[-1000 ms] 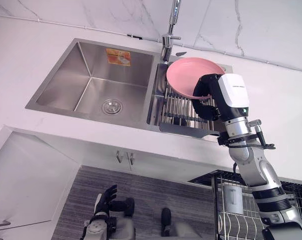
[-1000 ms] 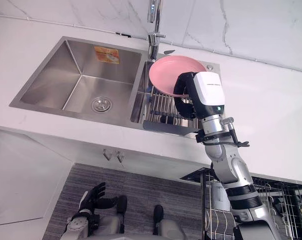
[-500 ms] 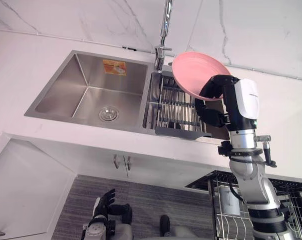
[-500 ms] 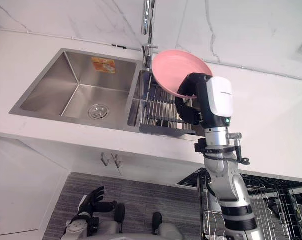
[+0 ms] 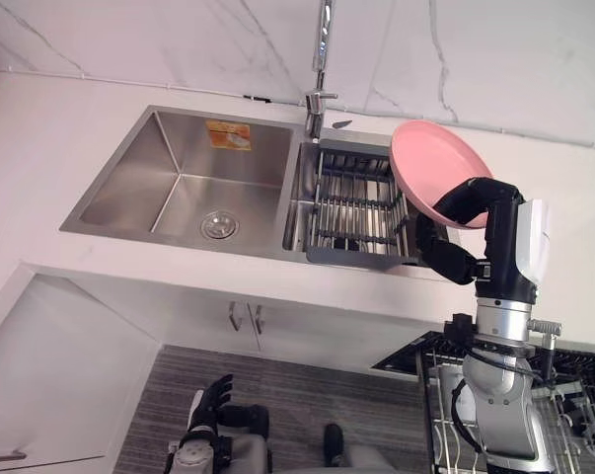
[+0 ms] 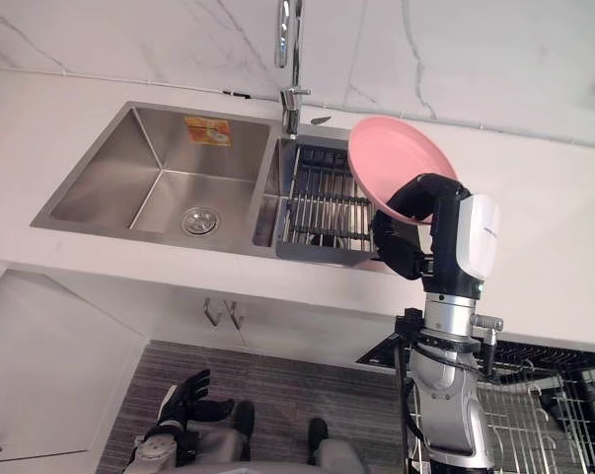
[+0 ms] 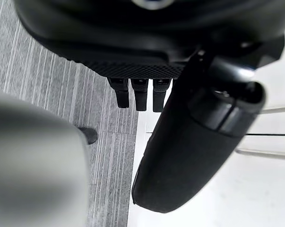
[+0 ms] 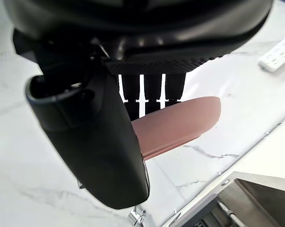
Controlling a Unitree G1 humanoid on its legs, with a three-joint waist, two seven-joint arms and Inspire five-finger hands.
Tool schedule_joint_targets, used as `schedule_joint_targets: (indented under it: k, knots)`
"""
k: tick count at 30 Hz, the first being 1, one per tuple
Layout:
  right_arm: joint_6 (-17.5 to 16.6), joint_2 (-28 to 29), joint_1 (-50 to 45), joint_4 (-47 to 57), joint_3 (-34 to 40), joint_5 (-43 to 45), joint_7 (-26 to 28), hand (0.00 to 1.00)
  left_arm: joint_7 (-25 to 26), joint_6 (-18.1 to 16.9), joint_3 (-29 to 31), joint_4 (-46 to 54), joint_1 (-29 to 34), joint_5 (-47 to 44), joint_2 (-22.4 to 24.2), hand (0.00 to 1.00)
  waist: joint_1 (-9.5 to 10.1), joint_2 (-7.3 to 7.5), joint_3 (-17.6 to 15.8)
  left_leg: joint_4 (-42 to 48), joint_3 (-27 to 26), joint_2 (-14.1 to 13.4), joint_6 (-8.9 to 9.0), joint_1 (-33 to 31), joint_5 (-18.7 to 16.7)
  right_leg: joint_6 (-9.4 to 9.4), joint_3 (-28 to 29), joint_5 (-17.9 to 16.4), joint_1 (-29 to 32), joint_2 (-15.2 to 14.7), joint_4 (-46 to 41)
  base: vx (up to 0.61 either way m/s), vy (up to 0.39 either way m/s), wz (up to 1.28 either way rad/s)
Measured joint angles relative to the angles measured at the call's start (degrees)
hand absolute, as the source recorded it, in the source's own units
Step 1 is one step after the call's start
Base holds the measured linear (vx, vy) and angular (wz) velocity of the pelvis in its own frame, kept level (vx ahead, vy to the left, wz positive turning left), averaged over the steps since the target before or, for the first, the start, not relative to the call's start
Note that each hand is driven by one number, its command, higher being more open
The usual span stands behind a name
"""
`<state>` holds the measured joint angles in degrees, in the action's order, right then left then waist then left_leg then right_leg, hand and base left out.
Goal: Walk over to the sink, pick up the cup, carry it to the dishwasher, place the cup inside the dishwasher, then close the dishwasher door
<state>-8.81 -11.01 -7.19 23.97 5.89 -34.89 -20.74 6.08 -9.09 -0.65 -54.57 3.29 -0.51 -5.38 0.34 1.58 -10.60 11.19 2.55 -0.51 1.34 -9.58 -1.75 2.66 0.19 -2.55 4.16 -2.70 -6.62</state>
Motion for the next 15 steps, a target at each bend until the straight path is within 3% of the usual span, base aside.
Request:
schedule_joint_targets:
  k: [3,8,9,10,11,13,14,15]
  knots:
    - [0.5,0.2,-0.2,0.0,0.0,0.3,-0.2,0.3,0.1,0.0,0.1,0.2,0.2,0.0,0.2,0.9,-0.91,-0.06,-0.2,1.9,1.1,1.1,-0.8,-1.5,-1.1,0.23,3.3,-0.4,2.7,0.2,-1.0,-0.05,0.068,-0.61]
    - [3.2,2.0,-0.1,-0.3,-0.5,0.0,-0.4,0.3,0.2,-0.2,0.9,0.7,0.2,-0.1,0.3,0.9,-0.99,0.09,-0.6,7.8,-8.0,-0.5,-2.19,-2.5,-5.7,0.75,12.1,1.3,5.6,1.5,-1.6,-0.02,0.11,-0.95]
    - [3.7,2.0,-0.1,-0.5,-0.5,-0.2,-0.4,0.3,0.3,-0.2,1.0,0.7,0.3,-0.1,0.3,0.9,-0.97,0.12,-0.7,8.6,-9.3,-0.8,-2.57,-2.5,-6.3,0.3,11.4,1.2,6.0,1.1,-1.6,-0.03,0.15,-1.13]
    - [4.4,2.0,0.0,-0.7,-0.5,-0.3,-0.4,0.3,0.3,-0.3,1.5,0.8,0.3,-0.1,0.4,0.9,-0.92,0.19,-0.8,9.6,-11.3,-1.4,-3.26,-2.5,-6.8,-1.31,9.3,1.4,6.5,0.2,-1.7,-0.06,0.163,-1.23]
    - [5.2,2.0,0.0,-1.3,-0.2,-0.3,-0.5,0.3,0.6,-0.4,2.0,0.6,0.1,-0.4,0.5,0.9,-0.93,-0.14,-1.3,9.8,-14.5,-3.1,-5.12,-2.2,-7.6,-2.71,4.1,0.8,7.1,-1.4,-3.1,-0.06,0.166,-1.22]
    - [5.8,2.2,-0.1,-2.0,-0.2,-0.3,-0.6,0.3,0.8,-0.3,2.6,0.6,-0.1,-0.6,0.4,0.9,-0.75,0.15,-2.0,9.8,-17.7,-4.1,-5.54,-1.6,-7.9,-2.38,-1.5,-0.7,10.0,-3.1,-12.7,-0.07,0.122,-1.01]
    - [6.1,2.2,-0.2,-3.1,-0.1,-0.3,-0.6,0.3,0.8,-0.1,2.6,0.5,-0.1,-0.6,0.3,0.9,-1.08,0.29,-2.0,9.7,-19.7,-4.6,-5.73,-1.0,-8.8,-2.33,-4.9,-3.5,9.6,-4.2,-18.8,-0.04,0.084,-0.86]
    - [6.1,2.2,-0.1,-3.8,0.0,-0.6,-0.6,0.3,0.8,-0.1,2.5,0.5,-0.1,-0.6,0.2,0.9,-1.03,0.48,-1.9,9.7,-20.8,-4.7,-5.53,-0.8,-9.2,-1.9,-5.7,-5.3,8.2,-4.4,-19.4,0.0,0.033,-0.69]
